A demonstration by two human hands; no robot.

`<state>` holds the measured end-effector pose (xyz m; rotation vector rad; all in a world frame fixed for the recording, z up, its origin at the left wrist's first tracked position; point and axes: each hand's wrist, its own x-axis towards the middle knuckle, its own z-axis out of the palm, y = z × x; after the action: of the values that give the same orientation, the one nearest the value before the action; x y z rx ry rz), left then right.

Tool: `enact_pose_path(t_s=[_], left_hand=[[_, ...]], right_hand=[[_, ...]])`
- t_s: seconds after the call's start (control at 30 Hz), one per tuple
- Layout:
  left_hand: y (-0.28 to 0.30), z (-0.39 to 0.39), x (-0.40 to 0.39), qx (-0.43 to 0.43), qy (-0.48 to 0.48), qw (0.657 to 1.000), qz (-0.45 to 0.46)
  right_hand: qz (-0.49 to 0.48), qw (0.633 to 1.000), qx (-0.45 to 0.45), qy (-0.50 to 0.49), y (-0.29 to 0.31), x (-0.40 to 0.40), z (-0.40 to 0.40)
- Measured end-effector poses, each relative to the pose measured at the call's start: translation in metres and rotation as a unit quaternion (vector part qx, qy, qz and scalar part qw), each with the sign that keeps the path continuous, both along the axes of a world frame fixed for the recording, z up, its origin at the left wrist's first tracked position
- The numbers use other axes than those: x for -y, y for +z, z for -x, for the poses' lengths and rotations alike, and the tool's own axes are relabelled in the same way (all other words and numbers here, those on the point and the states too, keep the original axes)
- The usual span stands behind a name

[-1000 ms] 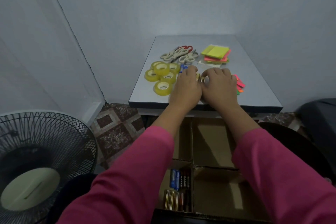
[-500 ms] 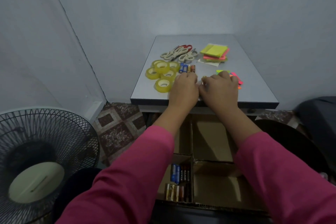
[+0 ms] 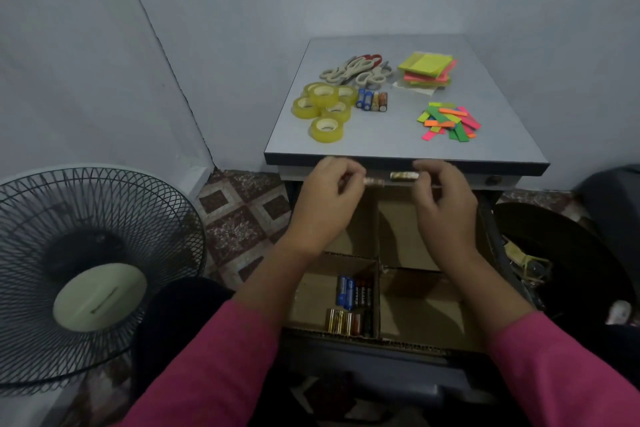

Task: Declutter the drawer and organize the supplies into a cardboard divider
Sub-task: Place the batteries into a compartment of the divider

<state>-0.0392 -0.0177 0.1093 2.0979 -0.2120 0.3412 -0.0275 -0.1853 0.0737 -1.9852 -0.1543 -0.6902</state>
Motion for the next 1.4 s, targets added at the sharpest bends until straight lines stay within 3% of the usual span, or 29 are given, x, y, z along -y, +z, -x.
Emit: enact_pose_path(t_s=[0.07,0.2,0.33,0.43,0.67,0.83,0.93,1.0,1.07,1.17,1.23,1.3,1.4], left_hand=[[-0.002,0.019,-0.017,-0.112,-0.081,0.990,-0.016],[-0.014,0.035,-0.032,-0.349,-0.196,0.907,-0.128],[-0.041,0.028,-0.020,-0.395,-0.193,0.829,-0.346],[-0.056,0.029,-0.015,-0.396,-0.203,0.786,-0.428],[-0.068,0.034,-0.012,-0.377,-0.190,0.802,-0.423],[-0.068,0.031,-0.013,-0.382,-0.211,0.781,-0.447],[-0.069,0.031,-0.014,-0.378,-0.204,0.788,-0.441],[-0.068,0.031,-0.017,-0.387,-0.206,0.795,-0.418],[-0.060,0.028,-0.023,-0.400,-0.201,0.824,-0.346],[-0.044,0.027,-0.043,-0.357,-0.142,0.918,-0.103],[-0.043,0.026,-0.055,-0.275,-0.088,0.956,0.056],[-0.049,0.020,-0.059,-0.217,-0.035,0.961,0.166],[-0.060,0.008,-0.055,-0.205,0.019,0.953,0.222]], right_hand=[[-0.064,0.996,-0.062,0.022,-0.012,-0.001,0.011],[-0.074,0.987,-0.138,0.036,-0.036,-0.002,0.017],[-0.058,0.982,-0.165,0.070,-0.040,-0.002,0.016],[-0.037,0.976,-0.189,0.102,-0.042,-0.002,0.018],[-0.024,0.972,-0.199,0.122,-0.044,-0.003,0.018],[-0.017,0.969,-0.202,0.142,-0.043,-0.002,0.020],[-0.007,0.964,-0.216,0.158,-0.041,-0.002,0.023],[-0.003,0.960,-0.225,0.165,-0.040,-0.002,0.024],[0.001,0.960,-0.225,0.165,-0.039,-0.002,0.025],[0.008,0.958,-0.224,0.179,-0.031,-0.007,0.029],[0.025,0.947,-0.233,0.220,-0.022,-0.016,0.036],[0.073,0.922,-0.267,0.270,-0.014,-0.030,0.042],[0.207,0.870,-0.334,0.299,-0.018,-0.059,0.045]])
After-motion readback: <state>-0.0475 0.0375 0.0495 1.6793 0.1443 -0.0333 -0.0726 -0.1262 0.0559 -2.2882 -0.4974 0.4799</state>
